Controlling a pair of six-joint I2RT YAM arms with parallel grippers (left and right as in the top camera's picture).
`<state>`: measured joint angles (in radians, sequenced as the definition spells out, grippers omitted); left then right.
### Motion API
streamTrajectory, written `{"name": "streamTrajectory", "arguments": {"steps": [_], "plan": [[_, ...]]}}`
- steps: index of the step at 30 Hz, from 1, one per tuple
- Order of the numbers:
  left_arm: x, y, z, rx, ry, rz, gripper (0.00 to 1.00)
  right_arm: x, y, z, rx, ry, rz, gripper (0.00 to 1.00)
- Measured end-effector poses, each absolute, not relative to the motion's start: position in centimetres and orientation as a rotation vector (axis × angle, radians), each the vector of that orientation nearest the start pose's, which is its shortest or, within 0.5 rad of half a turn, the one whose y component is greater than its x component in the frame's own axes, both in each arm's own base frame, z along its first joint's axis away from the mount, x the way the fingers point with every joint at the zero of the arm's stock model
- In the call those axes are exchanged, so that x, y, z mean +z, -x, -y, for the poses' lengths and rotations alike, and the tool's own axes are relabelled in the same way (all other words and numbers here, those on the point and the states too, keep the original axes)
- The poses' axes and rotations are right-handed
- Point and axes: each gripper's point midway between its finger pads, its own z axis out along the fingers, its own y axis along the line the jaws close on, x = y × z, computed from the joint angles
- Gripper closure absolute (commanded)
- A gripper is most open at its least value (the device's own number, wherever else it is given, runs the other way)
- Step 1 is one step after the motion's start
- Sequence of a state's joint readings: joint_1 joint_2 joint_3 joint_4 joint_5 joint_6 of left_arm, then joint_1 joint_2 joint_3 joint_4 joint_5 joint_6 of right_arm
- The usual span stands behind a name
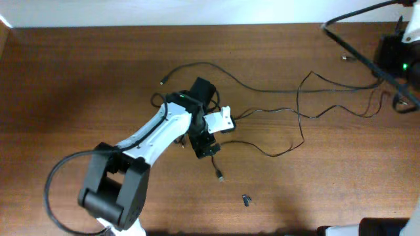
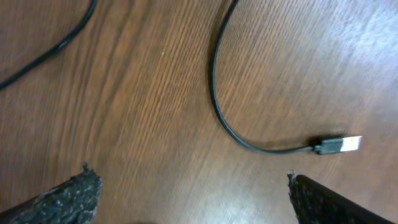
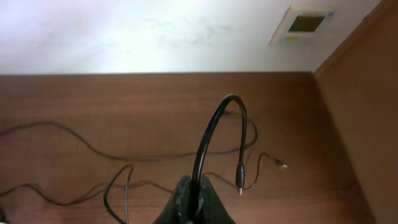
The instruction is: Untangle cables
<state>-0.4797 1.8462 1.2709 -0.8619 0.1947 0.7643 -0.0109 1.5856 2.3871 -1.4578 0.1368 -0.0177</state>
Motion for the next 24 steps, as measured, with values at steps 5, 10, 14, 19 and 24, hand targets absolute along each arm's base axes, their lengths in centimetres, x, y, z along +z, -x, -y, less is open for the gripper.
{"name": "streamTrajectory", "arguments": {"steps": [5,10,14,19,24], "plan": [[2.5,-29.8,20.9,-0.249,-1.871,-2.356,0.01,42.0,-36.7,2.4,-0.151,-0.032,-2.306,0.96],[2.9,-29.7,23.9,-0.308,-1.834,-2.292,0.01,41.3,-37.1,2.3,-0.149,-0.025,-2.328,0.96],[2.8,-30.8,25.0,-0.328,-1.665,-2.344,0.01,41.3,-37.1,2.3,-0.149,-0.025,-2.329,0.96],[2.0,-31.4,26.3,-0.335,-1.603,-2.291,0.17,41.3,-37.1,2.4,-0.15,-0.025,-2.33,0.96],[0.9,-30.1,26.6,-0.342,-1.633,-2.282,0.37,41.2,-37.1,2.2,-0.143,-0.021,-2.331,0.96]]}}
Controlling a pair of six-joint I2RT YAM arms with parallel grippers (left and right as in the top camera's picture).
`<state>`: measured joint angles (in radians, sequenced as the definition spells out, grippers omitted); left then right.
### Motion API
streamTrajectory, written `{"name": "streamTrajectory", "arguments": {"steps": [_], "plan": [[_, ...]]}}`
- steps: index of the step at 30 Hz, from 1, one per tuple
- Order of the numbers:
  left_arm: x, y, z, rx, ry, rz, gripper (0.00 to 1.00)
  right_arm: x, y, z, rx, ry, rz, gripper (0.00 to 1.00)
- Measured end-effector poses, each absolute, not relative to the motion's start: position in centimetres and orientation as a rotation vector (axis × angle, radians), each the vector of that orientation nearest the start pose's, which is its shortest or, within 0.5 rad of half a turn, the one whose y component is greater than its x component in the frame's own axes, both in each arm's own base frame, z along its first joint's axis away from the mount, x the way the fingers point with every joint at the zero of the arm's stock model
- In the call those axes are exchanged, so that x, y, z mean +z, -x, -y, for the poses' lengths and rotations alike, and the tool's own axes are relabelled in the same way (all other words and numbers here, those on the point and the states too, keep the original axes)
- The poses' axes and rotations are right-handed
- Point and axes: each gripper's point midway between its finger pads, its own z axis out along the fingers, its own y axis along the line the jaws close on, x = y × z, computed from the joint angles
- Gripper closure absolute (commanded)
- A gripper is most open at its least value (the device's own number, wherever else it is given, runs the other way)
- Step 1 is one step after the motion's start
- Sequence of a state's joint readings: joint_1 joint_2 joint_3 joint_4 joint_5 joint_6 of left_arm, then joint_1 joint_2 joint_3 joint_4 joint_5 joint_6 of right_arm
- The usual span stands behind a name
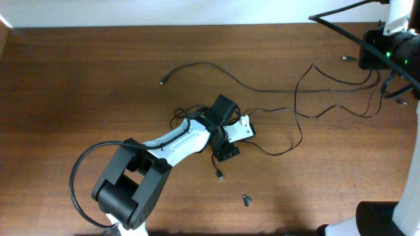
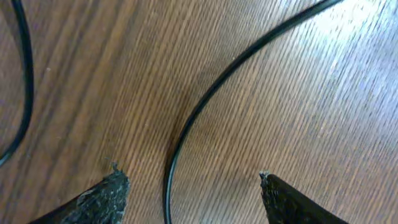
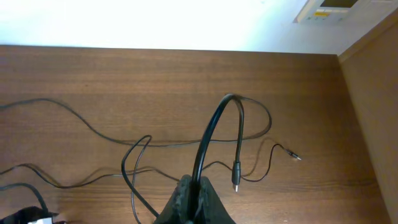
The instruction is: Untangle cables
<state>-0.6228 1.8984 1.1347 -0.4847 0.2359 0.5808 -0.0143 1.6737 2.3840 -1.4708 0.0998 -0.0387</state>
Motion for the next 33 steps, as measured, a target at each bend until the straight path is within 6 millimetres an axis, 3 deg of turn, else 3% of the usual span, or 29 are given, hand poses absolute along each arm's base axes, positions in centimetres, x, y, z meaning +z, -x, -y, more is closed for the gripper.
{"name": "streamTrajectory", "arguments": {"steps": [2,5,7,17,20,22,26,27,28,33], "plan": [[0.6,-30.2,26.6,-0.341,-1.626,-2.274,0.65,41.1,-37.0,2.1,-0.133,-0.017,-2.338,0.96],[0.2,-30.1,26.6,-0.34,-1.621,-2.264,0.79,41.0,-36.9,2.0,-0.128,-0.015,-2.342,0.96],[0.2,-30.1,26.6,-0.34,-1.621,-2.262,1.0,41.0,-36.9,2.0,-0.128,-0.015,-2.344,0.96],[0.2,-30.2,26.6,-0.335,-1.618,-2.26,1.0,40.9,-36.8,2.0,-0.128,-0.014,-2.349,0.96],[0.7,-29.9,25.3,-0.259,-1.627,-2.299,1.0,40.9,-36.8,2.1,-0.13,-0.019,-2.349,0.96],[2.1,-29.7,24.3,-0.209,-1.622,-2.312,1.0,40.9,-36.7,3.2,-0.144,-0.05,-2.349,0.96],[7.0,-29.8,21.1,-0.104,-1.54,-2.32,1.0,40.9,-36.3,6.3,-0.177,-0.151,-2.351,0.96],[8.2,-30.2,20.4,-0.093,-1.501,-2.309,0.75,40.8,-36.2,6.8,-0.167,-0.169,-2.351,0.96],[8.8,-30.5,20.1,-0.094,-1.48,-2.302,0.01,40.8,-36.2,7.0,-0.151,-0.177,-2.35,0.96],[9.7,-29.6,22.8,-0.316,-1.519,-2.204,0.01,40.6,-36.0,6.8,-0.096,-0.171,-2.362,0.96]]}}
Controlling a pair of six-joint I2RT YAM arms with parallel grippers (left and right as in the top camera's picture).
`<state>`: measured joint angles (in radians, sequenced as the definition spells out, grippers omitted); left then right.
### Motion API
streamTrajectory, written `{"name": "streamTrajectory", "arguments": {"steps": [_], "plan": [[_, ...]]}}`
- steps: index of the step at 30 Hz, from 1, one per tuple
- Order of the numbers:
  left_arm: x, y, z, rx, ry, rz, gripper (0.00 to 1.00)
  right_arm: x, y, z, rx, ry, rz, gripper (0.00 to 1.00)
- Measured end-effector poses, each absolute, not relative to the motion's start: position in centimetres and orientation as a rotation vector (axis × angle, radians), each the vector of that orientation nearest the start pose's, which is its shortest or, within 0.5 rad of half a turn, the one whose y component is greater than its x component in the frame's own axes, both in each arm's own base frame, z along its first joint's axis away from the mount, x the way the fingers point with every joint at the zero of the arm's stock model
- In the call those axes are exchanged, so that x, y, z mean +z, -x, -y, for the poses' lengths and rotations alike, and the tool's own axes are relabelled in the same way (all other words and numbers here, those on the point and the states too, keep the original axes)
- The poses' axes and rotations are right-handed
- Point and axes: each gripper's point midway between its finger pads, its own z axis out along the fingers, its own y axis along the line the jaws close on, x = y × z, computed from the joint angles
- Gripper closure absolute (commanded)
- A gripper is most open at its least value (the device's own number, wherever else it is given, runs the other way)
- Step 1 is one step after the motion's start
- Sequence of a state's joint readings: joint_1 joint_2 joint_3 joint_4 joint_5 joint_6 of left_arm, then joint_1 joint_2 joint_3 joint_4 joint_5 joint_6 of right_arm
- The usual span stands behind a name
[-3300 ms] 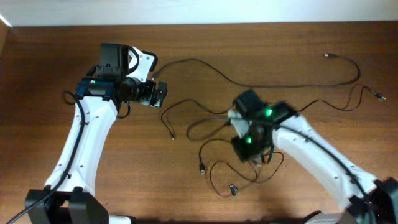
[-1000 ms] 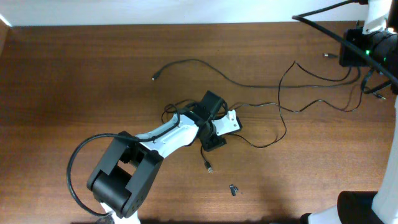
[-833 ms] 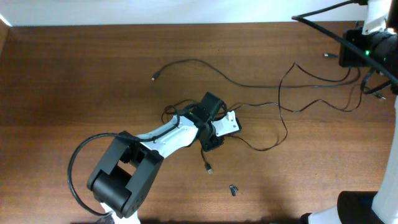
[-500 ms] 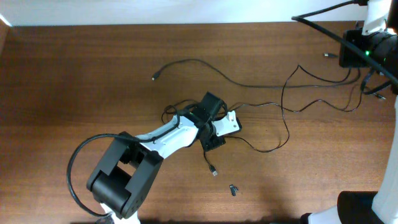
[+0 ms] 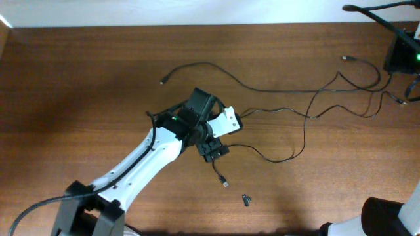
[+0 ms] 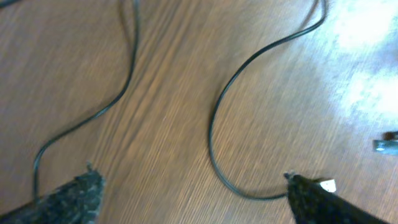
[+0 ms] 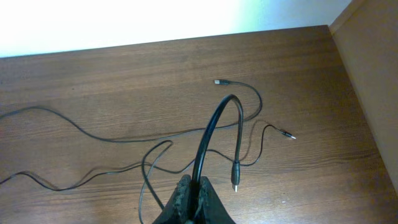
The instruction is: Untangle cables
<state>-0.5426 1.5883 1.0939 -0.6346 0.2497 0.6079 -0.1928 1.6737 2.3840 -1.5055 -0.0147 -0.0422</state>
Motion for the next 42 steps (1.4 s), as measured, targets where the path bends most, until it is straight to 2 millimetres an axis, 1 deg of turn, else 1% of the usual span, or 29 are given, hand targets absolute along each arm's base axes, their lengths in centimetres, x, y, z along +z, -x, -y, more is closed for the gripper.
{"name": "streamTrajectory", "arguments": {"steps": [1,3,4,5,6,7,8,10,11,13,15,16,17,18,19,20,21,22,29,30,31,36,39,40,41,42], "plan": [[9.4,-29.6,23.4,-0.352,-1.531,-2.19,0.01,40.5,-35.9,6.7,-0.089,-0.168,-2.364,0.96],[8.1,-29.5,24.1,-0.393,-1.562,-2.19,0.01,40.5,-35.9,6.6,-0.085,-0.166,-2.365,0.96],[7.1,-29.5,24.5,-0.406,-1.579,-2.193,0.01,40.5,-35.9,6.6,-0.083,-0.166,-2.365,0.96],[5.7,-29.1,25.0,-0.423,-1.612,-2.205,0.02,40.5,-35.9,6.6,-0.084,-0.163,-2.366,0.96],[4.8,-28.8,25.5,-0.433,-1.642,-2.205,0.01,40.5,-35.9,6.5,-0.081,-0.162,-2.367,0.96],[3.6,-28.1,26.1,-0.445,-1.7,-2.195,0.01,40.5,-35.9,6.5,-0.08,-0.161,-2.367,0.96],[2.9,-27.7,26.4,-0.448,-1.735,-2.186,0.01,40.5,-35.9,6.5,-0.08,-0.161,-2.367,0.96],[1.6,-27.4,27.8,-0.445,-1.796,-2.132,0.01,40.5,-35.9,6.5,-0.08,-0.16,-2.368,0.96],[1.1,-27.3,28.1,-0.437,-1.814,-2.123,0.01,40.5,-35.9,6.5,-0.08,-0.16,-2.368,0.96],[0.3,-27.3,28.5,-0.419,-1.84,-2.103,0.0,40.4,-35.9,6.5,-0.08,-0.161,-2.37,0.96],[0.5,-27.9,28.9,-0.405,-1.827,-2.072,0.01,40.4,-35.8,6.5,-0.079,-0.161,-2.371,0.96],[0.7,-28.3,29.2,-0.399,-1.818,-2.056,0.02,40.4,-35.8,6.5,-0.079,-0.16,-2.371,0.96],[0.8,-28.6,29.4,-0.395,-1.809,-2.04,0.06,40.4,-35.8,6.5,-0.079,-0.16,-2.371,0.96],[1.0,-29.0,29.7,-0.391,-1.798,-2.02,0.31,40.4,-35.8,6.4,-0.076,-0.159,-2.374,0.96],[1.2,-29.3,30.0,-0.387,-1.791,-2.001,0.43,40.3,-35.8,6.4,-0.075,-0.16,-2.376,0.96],[1.3,-29.4,30.1,-0.387,-1.785,-2.0,0.61,40.3,-35.7,6.4,-0.075,-0.159,-2.378,0.96],[1.3,-29.5,30.1,-0.385,-1.785,-1.993,0.91,40.3,-35.7,6.4,-0.076,-0.157,-2.38,0.96],[1.3,-29.5,30.1,-0.383,-1.789,-1.988,1.0,40.3,-35.7,6.4,-0.076,-0.157,-2.38,0.96],[1.2,-29.3,30.2,-0.397,-1.792,-1.99,1.0,40.2,-35.6,6.4,-0.075,-0.157,-2.386,0.96],[1.1,-29.2,30.1,-0.399,-1.796,-1.997,0.69,40.2,-35.6,6.4,-0.075,-0.157,-2.386,0.96],[1.0,-29.1,30.0,-0.401,-1.8,-2.004,0.01,40.2,-35.6,6.4,-0.075,-0.157,-2.387,0.96],[1.0,-28.4,30.1,-0.452,-1.808,-2.013,0.01,40.2,-35.6,6.4,-0.075,-0.157,-2.387,0.96],[1.1,-28.3,30.4,-0.468,-1.806,-2.002,0.01,40.1,-35.6,6.4,-0.075,-0.157,-2.388,0.96],[1.1,-28.4,30.4,-0.468,-1.804,-1.998,0.07,40.1,-35.5,6.4,-0.075,-0.156,-2.389,0.96],[1.2,-28.4,30.5,-0.469,-1.802,-1.994,0.32,40.1,-35.5,6.4,-0.075,-0.157,-2.389,0.96],[1.3,-28.6,30.7,-0.47,-1.795,-1.984,0.43,40.1,-35.5,6.4,-0.075,-0.156,-2.389,0.96]]}}
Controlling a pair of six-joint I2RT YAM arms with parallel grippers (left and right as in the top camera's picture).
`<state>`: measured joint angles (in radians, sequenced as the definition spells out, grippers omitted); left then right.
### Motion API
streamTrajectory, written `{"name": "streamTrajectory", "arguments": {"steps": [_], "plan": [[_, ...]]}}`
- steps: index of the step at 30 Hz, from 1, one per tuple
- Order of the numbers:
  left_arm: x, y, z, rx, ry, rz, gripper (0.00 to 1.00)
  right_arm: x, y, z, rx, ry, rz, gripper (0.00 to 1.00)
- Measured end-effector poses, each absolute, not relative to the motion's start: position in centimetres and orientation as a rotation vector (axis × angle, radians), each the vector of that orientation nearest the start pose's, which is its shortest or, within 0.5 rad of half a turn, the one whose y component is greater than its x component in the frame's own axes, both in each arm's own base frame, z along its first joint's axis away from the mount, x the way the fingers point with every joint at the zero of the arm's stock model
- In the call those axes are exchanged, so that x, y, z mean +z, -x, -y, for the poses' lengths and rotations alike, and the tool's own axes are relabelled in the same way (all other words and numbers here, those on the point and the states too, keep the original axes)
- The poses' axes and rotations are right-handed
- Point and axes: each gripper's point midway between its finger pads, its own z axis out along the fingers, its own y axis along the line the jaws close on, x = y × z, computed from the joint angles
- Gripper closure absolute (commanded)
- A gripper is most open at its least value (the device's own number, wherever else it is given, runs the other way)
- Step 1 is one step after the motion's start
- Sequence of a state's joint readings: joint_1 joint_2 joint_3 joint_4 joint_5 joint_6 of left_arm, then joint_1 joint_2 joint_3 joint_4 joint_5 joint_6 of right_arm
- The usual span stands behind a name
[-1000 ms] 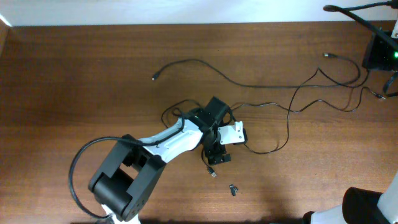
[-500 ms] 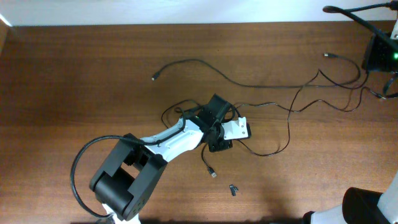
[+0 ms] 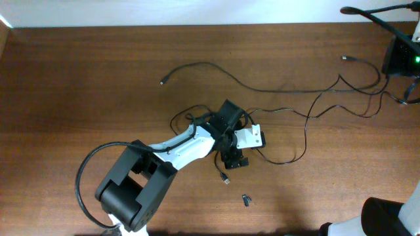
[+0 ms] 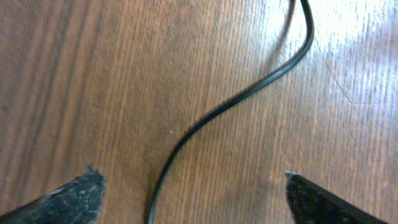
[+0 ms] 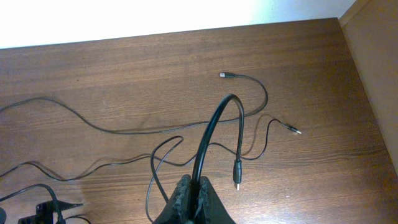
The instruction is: Untangle cables
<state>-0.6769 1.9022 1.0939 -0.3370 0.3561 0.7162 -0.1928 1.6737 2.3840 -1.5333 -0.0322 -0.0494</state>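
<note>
Several thin black cables (image 3: 289, 113) lie crossed over the brown table (image 3: 79, 98). My left gripper (image 3: 236, 155) is open, low over the tangle's middle; the left wrist view shows one cable (image 4: 231, 104) running on the wood between its fingertips (image 4: 79, 194), untouched. At the far right edge my right gripper (image 3: 401, 60) is held high, shut on a thicker black cable (image 5: 214, 124) that arches up out of the fingers (image 5: 198, 194), its plug end (image 5: 237, 169) hanging free.
A loose plug end (image 3: 225, 178) and a small dark connector (image 3: 246, 199) lie just in front of the left gripper. A long cable (image 3: 210, 64) runs from a plug at the back left to the right side. A wall edge (image 5: 373, 43) borders the table on the right.
My left gripper has moved right and toward the front, and sits lower over a single cable. The right gripper holds its cable at about the same spot.
My left gripper, open throughout, stood over a USB plug end, then further right over a cable, then back left and higher, and now right again near the tangle's middle. My right gripper kept its cable gripped and shifted to the table's right edge.
</note>
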Motion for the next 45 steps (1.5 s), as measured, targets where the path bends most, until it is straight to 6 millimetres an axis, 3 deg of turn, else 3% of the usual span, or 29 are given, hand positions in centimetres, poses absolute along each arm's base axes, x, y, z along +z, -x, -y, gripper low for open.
{"name": "streamTrajectory", "arguments": {"steps": [2,4,5,12,14,16,19,20,21,23,25,30,33,40,43,45], "plan": [[1.3,-28.9,31.0,-0.472,-1.785,-1.97,0.61,40.1,-35.5,6.4,-0.075,-0.156,-2.39,0.96],[0.3,-29.0,31.0,-0.474,-1.793,-1.979,0.91,40.1,-35.5,6.4,-0.074,-0.157,-2.393,0.96],[0.1,-29.0,31.1,-0.476,-1.794,-1.977,1.0,40.0,-35.4,6.3,-0.074,-0.157,-2.395,0.96],[0.2,-29.3,31.2,-0.462,-1.784,-1.971,1.0,39.9,-35.3,6.3,-0.073,-0.157,-2.4,0.96],[0.2,-29.8,30.4,-0.389,-1.747,-2.046,1.0,39.9,-35.3,6.3,-0.073,-0.158,-2.4,0.96],[0.7,-29.9,26.7,-0.176,-1.721,-2.203,1.0,39.9,-35.3,6.4,-0.074,-0.159,-2.4,0.96],[4.5,-30.1,20.4,0.216,-1.677,-2.311,1.0,39.9,-35.3,6.8,-0.09,-0.174,-2.402,0.96],[5.8,-30.2,19.1,0.292,-1.654,-2.317,1.0,39.8,-35.3,7.1,-0.095,-0.184,-2.404,0.96],[6.8,-30.2,17.5,0.373,-1.631,-2.339,1.0,39.6,-35.3,8.0,-0.102,-0.221,-2.407,0.96],[7.1,-29.9,15.4,0.441,-1.592,-2.407,1.0,39.0,-35.2,10.0,-0.117,-0.3,-2.417,0.96],[7.0,-29.8,13.2,0.477,-1.492,-2.515,1.0,38.0,-35.0,13.5,-0.139,-0.42,-2.429,0.96],[6.8,-29.3,12.2,0.437,-1.424,-2.596,1.0,33.7,-34.5,21.4,-0.113,-0.688,-2.474,0.96],[7.3,-28.9,12.1,0.417,-1.419,-2.601,1.0,30.3,-34.5,24.6,-0.04,-0.794,-2.519,0.96],[7.2,-27.0,11.1,0.411,-1.378,-2.709,1.0,23.7,-36.2,26.2,0.105,-0.829,-2.648,0.96],[7.3,-26.4,9.4,0.454,-1.364,-2.771,1.0,20.1,-36.8,26.7,0.155,-0.847,-2.718,0.96],[7.3,-25.8,8.7,0.468,-1.37,-2.805,1.0,18.8,-37.0,26.9,0.173,-0.854,-2.745,0.96]]}}
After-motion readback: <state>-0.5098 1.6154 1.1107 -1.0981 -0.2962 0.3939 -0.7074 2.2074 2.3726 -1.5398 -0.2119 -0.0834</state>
